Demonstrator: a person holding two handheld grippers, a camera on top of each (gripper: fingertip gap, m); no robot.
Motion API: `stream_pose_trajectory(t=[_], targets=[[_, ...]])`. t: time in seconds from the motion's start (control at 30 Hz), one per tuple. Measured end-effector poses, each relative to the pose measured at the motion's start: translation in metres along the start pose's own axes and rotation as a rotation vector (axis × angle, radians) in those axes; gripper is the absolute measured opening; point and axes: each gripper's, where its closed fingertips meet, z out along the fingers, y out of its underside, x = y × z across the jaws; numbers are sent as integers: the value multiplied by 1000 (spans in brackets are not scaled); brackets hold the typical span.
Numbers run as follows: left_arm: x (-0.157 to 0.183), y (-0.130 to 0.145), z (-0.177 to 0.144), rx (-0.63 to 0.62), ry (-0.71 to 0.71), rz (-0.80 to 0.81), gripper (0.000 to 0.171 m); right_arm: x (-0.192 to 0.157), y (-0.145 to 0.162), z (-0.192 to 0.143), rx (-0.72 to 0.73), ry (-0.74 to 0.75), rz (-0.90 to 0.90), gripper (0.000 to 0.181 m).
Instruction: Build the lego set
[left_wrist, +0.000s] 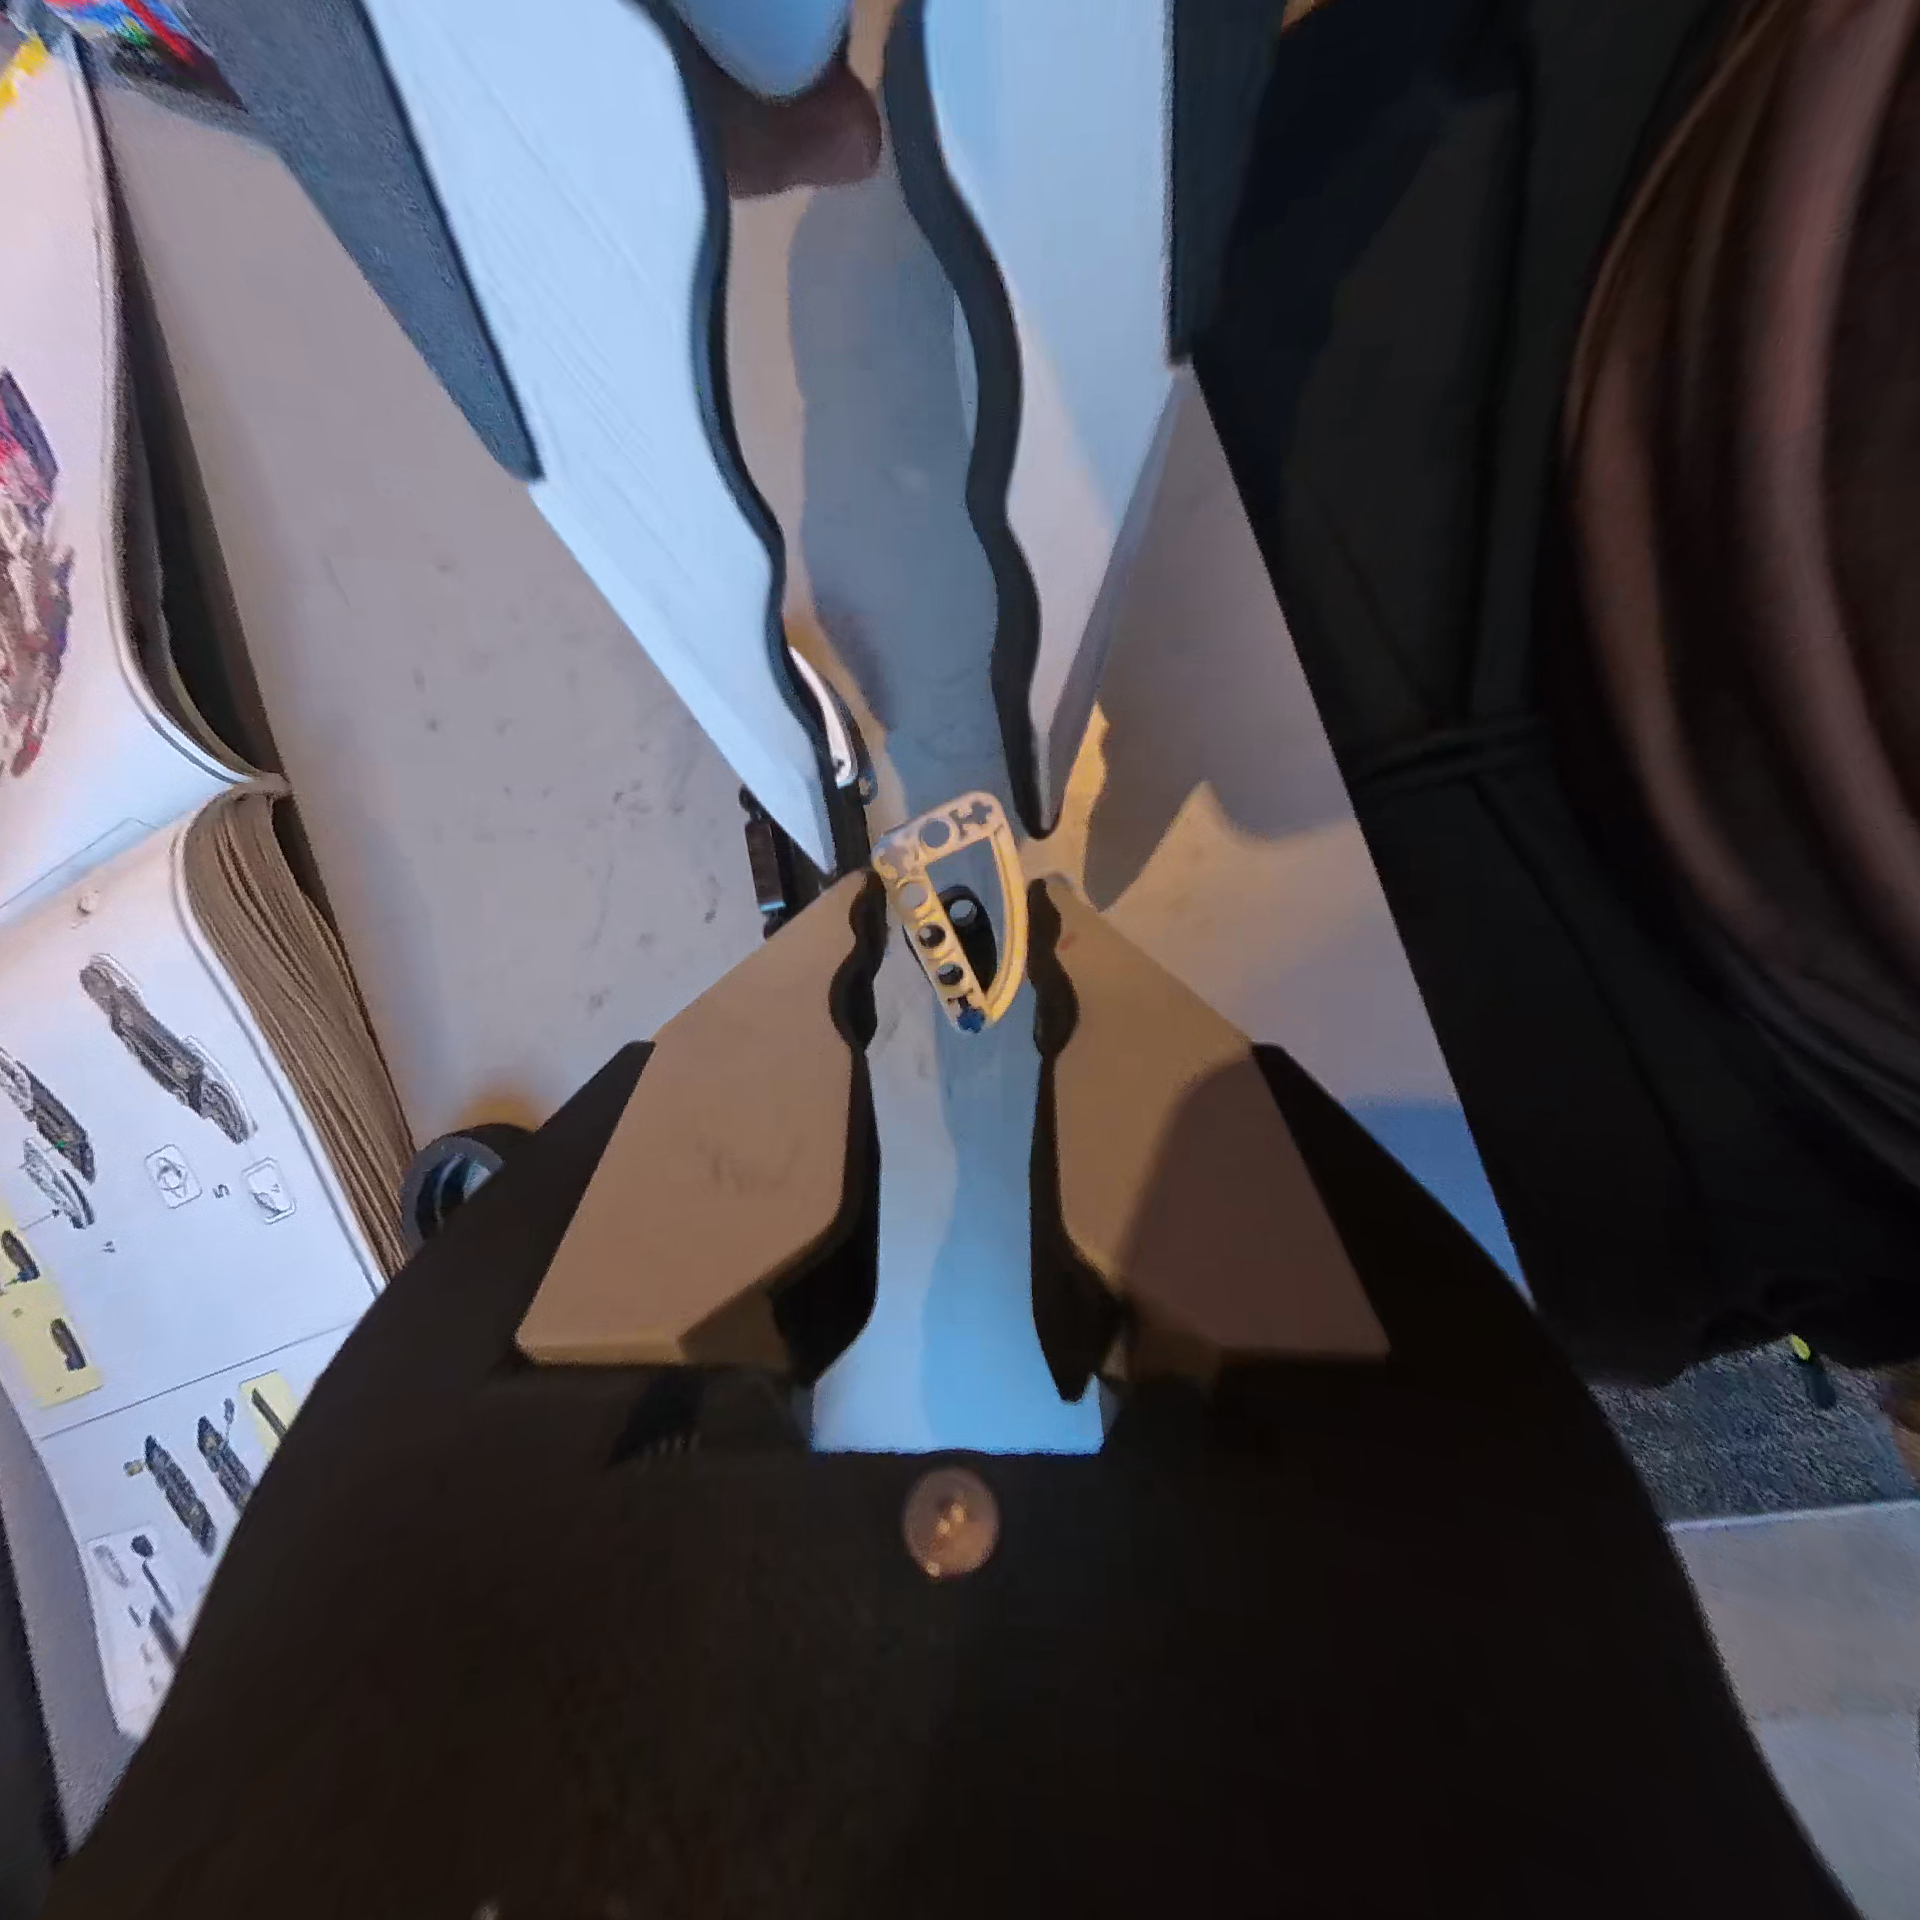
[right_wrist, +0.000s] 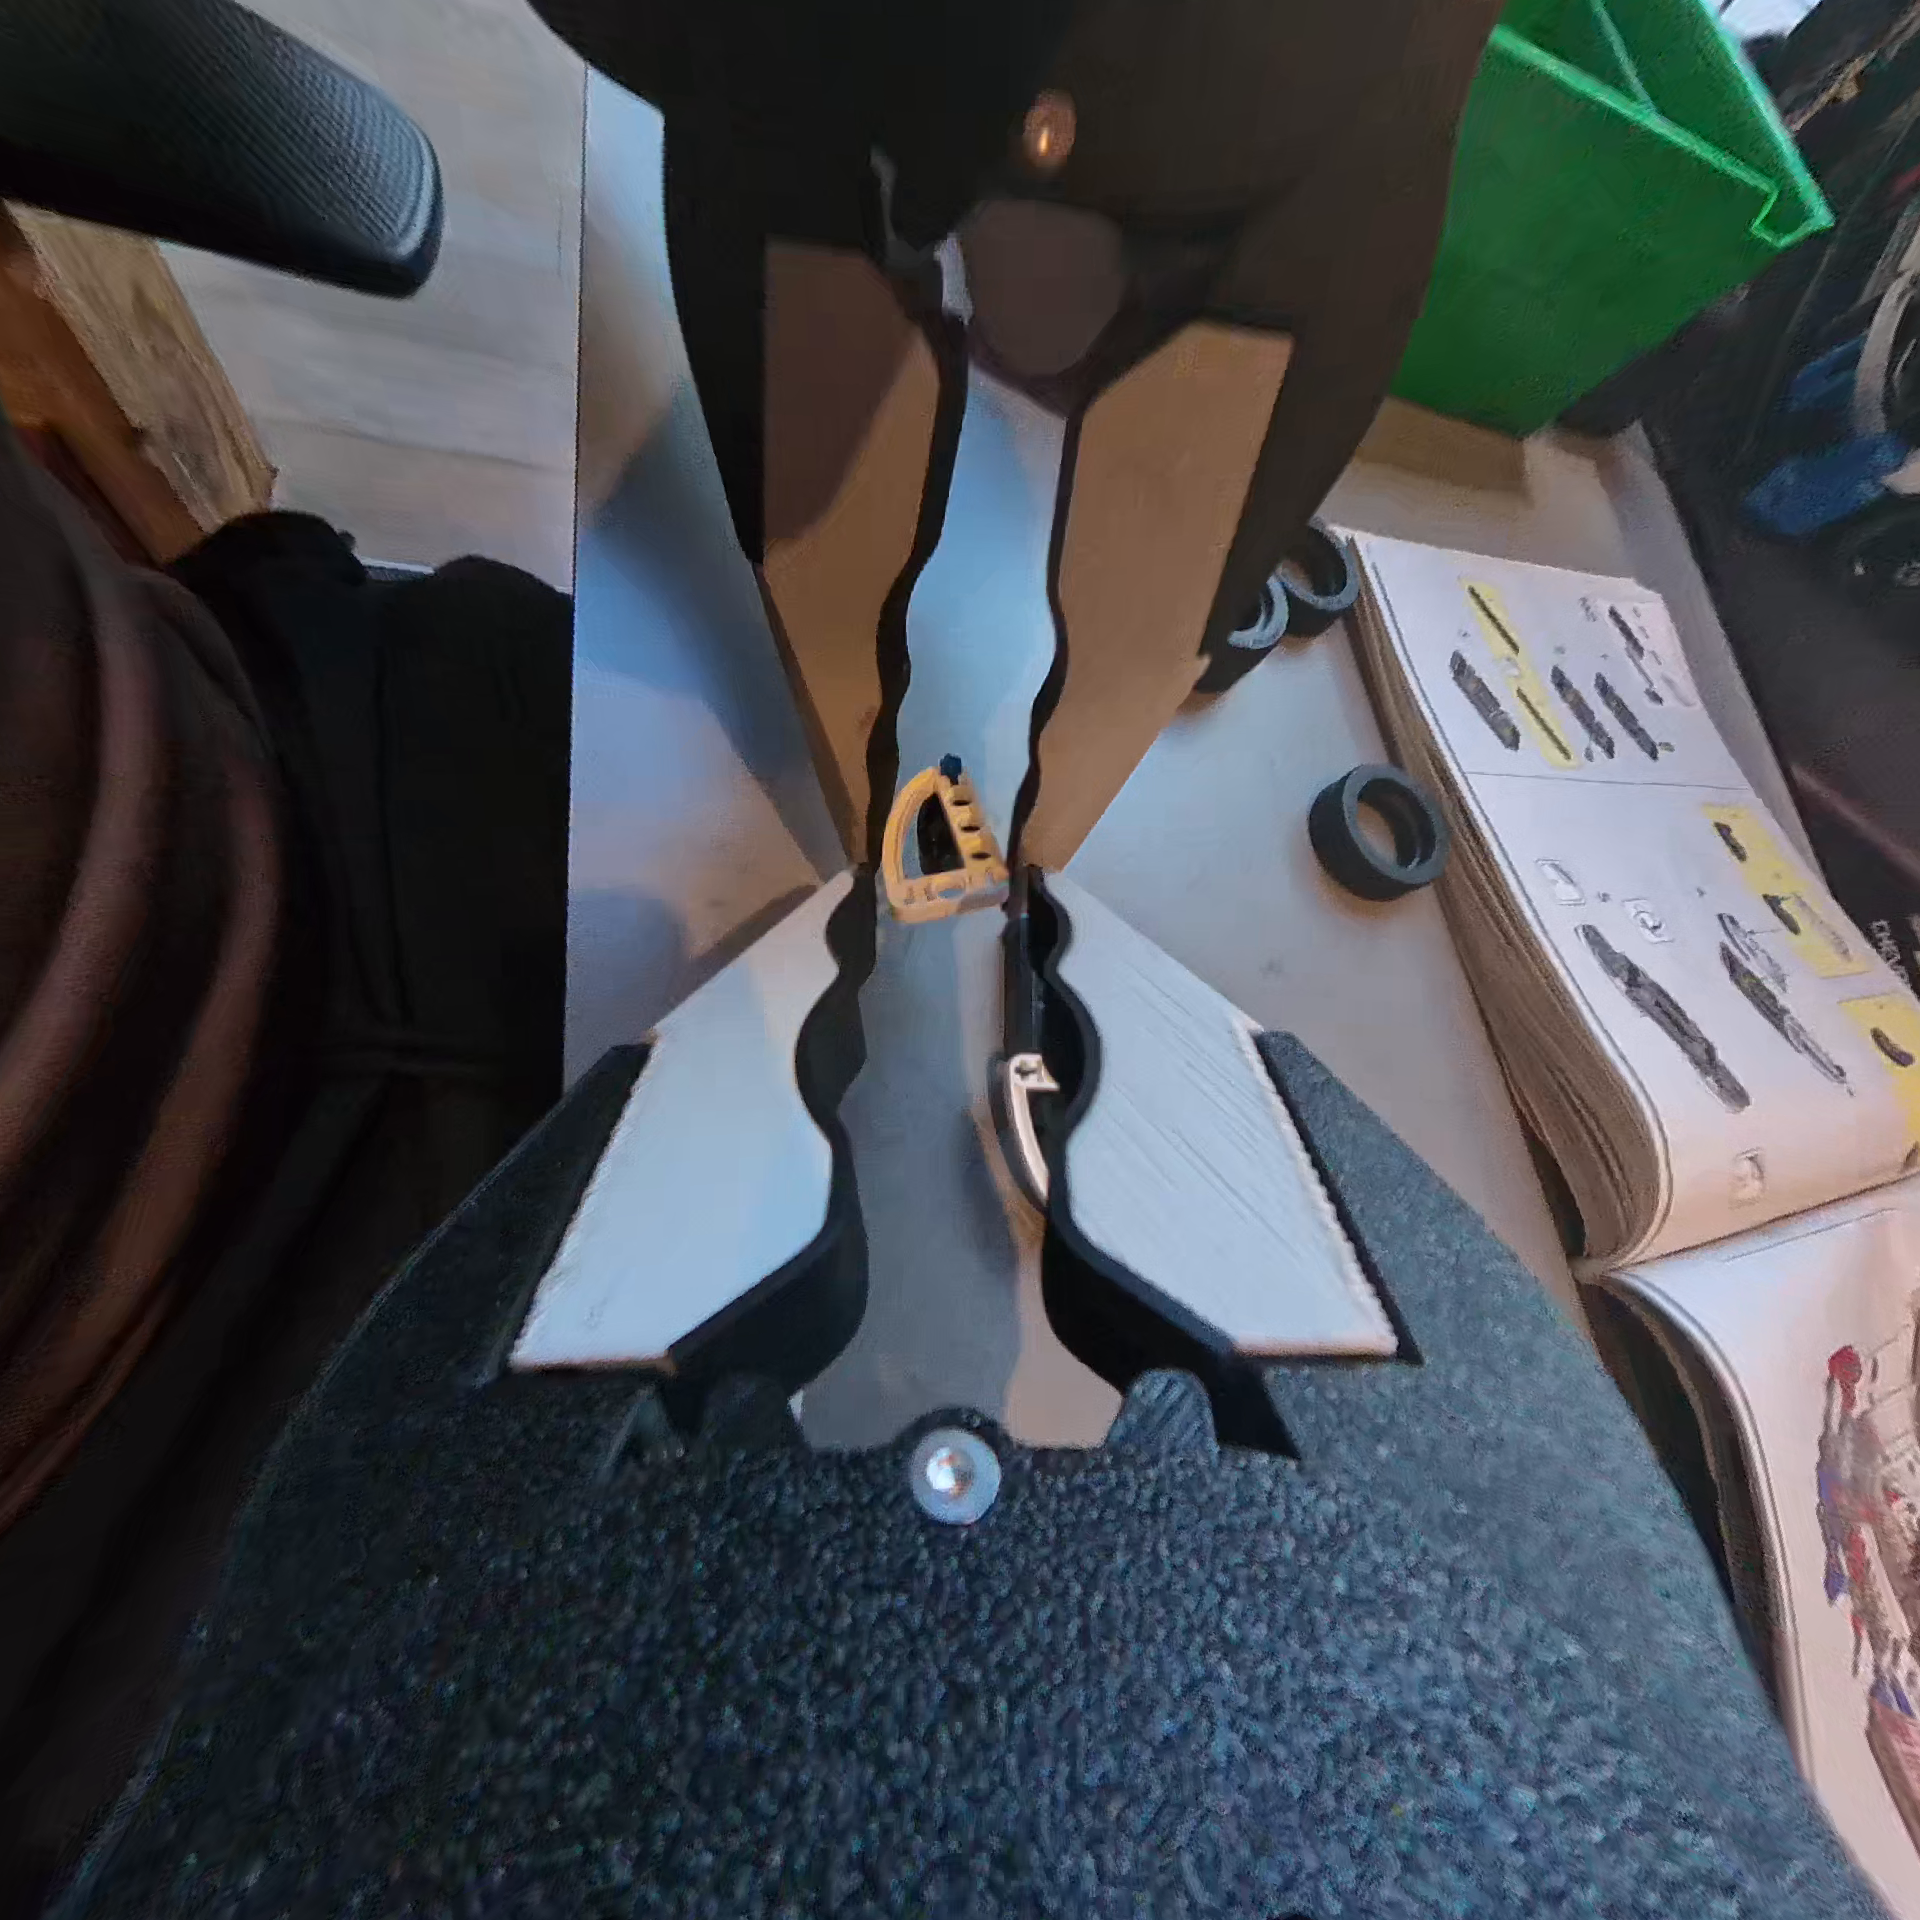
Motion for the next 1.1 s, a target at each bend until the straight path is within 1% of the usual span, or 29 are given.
stream_pose_trajectory(t=[0.07, 0.13, 0.17, 0.23, 0.37, 0.47, 0.57, 0.7, 0.77, 0.83, 0.97, 1.07, 1.1], targets=[[0, -1, -2, 17, -16, 24, 25, 0, -1, 1, 15, -10, 39, 34], [-1, -2, -2, 37, -35, 24, 25, 0, -2, -1, 31, -22, 70, 32], [1, -4, -2, 55, -29, 8, 25, 0, -2, -2, 33, -18, 60, 27], [-1, -5, -3, 83, -38, -23, 24, 0, -1, -1, 32, 3, 20, 24], [-4, -2, -4, 104, -53, -84, 22, 3, 2, 1, 13, 45, -2, 24], [-4, -2, -5, 127, -61, -117, 22, 3, 3, 2, 16, 44, 26, 24], [-7, -2, -6, 145, -92, -136, 22, 6, 7, 4, 3, 62, 27, 23], [-9, 5, -2, 131, -110, -130, 22, 8, 13, 8, -32, 69, 31, 23], [-9, 8, -1, 131, -93, -114, 21, 12, 16, 10, -63, 98, -22, 32], [-11, 7, -2, 160, -69, -116, 21, 12, 14, 12, -67, 98, -64, 27], [-12, 2, -6, 219, -16, -98, 21, 12, 9, 12, -49, 76, -77, 24], [-16, 2, -6, 252, -14, -114, 21, 17, 10, 11, -38, 70, -41, 24], [-21, 2, -6, 263, -38, -125, 21, 20, 11, 11, -38, 75, -14, 24]])
